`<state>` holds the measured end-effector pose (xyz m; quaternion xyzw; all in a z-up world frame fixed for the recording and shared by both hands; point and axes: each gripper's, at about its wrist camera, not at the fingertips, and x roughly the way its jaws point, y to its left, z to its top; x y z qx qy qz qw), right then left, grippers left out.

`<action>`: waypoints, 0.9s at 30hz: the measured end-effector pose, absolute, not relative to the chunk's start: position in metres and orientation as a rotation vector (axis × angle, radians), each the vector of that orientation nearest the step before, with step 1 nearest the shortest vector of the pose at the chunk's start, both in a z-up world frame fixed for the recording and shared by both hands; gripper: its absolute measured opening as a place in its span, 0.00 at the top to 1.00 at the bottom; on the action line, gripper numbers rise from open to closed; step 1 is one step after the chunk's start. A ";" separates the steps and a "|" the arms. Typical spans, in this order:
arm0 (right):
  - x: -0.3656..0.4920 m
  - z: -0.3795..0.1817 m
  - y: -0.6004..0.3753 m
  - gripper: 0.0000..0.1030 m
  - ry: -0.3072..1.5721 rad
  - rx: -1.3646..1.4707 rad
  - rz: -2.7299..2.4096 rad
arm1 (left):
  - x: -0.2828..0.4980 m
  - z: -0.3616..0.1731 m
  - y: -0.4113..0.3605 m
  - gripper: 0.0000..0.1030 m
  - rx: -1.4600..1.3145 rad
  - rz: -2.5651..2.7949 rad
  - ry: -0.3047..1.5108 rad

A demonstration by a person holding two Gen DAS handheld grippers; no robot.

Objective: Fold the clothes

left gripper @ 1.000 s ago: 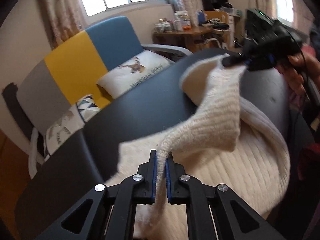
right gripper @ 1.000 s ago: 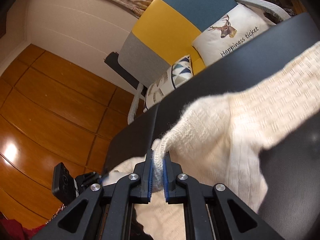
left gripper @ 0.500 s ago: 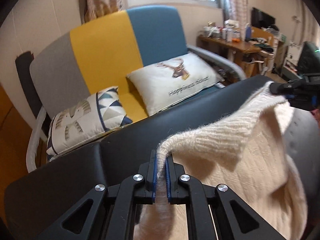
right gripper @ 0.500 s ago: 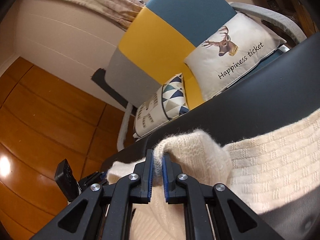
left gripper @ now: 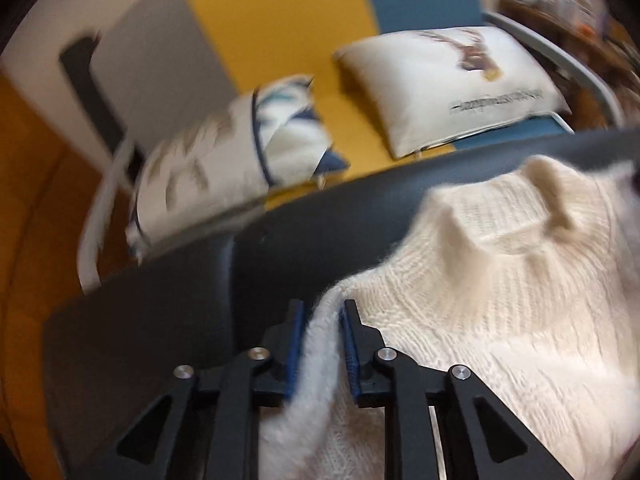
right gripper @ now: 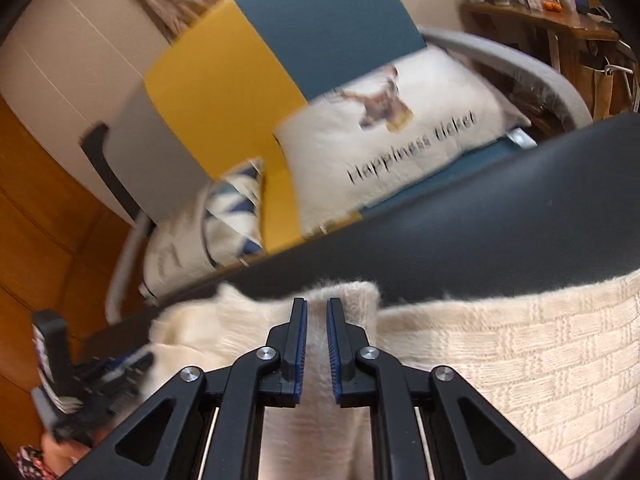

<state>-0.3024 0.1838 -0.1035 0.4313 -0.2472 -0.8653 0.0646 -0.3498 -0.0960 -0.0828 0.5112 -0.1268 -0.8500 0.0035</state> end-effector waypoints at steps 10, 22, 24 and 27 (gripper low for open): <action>-0.190 -0.057 0.216 0.75 -0.646 1.160 -2.609 | -0.262 0.010 -0.143 0.51 1.305 -3.131 -0.117; 0.003 -0.102 0.199 0.67 -0.573 1.467 -2.352 | -0.099 -0.087 -0.190 0.45 1.384 -2.888 -0.587; 0.020 -0.115 0.192 0.65 -0.617 1.500 -2.297 | -0.087 -0.092 -0.190 0.44 1.310 -2.880 -0.618; 0.035 -0.126 0.183 0.62 -0.640 1.500 -2.293 | -0.086 -0.094 -0.189 0.44 1.312 -2.853 -0.572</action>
